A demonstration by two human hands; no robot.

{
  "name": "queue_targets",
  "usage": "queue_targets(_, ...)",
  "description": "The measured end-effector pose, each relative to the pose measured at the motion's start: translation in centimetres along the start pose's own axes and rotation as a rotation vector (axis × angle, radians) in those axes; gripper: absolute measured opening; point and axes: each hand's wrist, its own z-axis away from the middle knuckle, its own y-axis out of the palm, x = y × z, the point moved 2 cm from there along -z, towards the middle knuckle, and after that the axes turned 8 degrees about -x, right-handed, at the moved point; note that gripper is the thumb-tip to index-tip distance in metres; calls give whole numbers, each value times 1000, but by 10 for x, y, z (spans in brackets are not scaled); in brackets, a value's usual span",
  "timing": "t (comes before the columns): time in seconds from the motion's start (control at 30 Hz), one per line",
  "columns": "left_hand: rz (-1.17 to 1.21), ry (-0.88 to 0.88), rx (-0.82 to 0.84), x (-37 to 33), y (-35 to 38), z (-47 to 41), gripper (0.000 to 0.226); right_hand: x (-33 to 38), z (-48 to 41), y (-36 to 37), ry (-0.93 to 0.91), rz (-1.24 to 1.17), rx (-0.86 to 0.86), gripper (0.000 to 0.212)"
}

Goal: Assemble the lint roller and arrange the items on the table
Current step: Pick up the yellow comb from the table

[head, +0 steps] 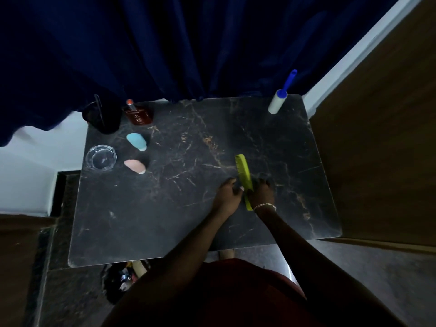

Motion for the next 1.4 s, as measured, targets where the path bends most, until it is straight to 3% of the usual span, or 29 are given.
queue_targets(0.13, 96, -122, -20, -12, 25, -1, 35, 0, -4, -1, -60, 1, 29, 45)
queue_targets(0.27, 155, -220, -66, -18, 32, -2, 34, 0, -6, -2, -67, -15, 32, 40)
queue_targets(0.43, 203, -254, -93, -18, 29, -3, 25, -6, -13, -6, 23, -128, 113, 30)
queue_targets(0.57, 233, -244, -150, -13, 20, 1, 20, 3, -1, 1, -105, -121, 151, 16)
queue_targets(0.8, 255, -275, -389, 2, -33, -2, 11, 48, 27, 29, -359, -191, 109, 10)
queue_targets(0.97, 268, -267, -460, 21, -81, -21, 8, 83, 33, 44, -506, -133, 117, 10)
queue_targets(1.2, 404, -288, -407, 36, -135, -60, 14, 130, 9, 63, -191, -364, 172, 32)
queue_targets(1.3, 336, -255, -421, 37, -152, -76, 2, 150, -4, 74, -155, -350, 241, 34)
queue_targets(1.4, 229, -265, -433, 39, -168, -95, 11, 171, -17, 86, -114, -403, 245, 31)
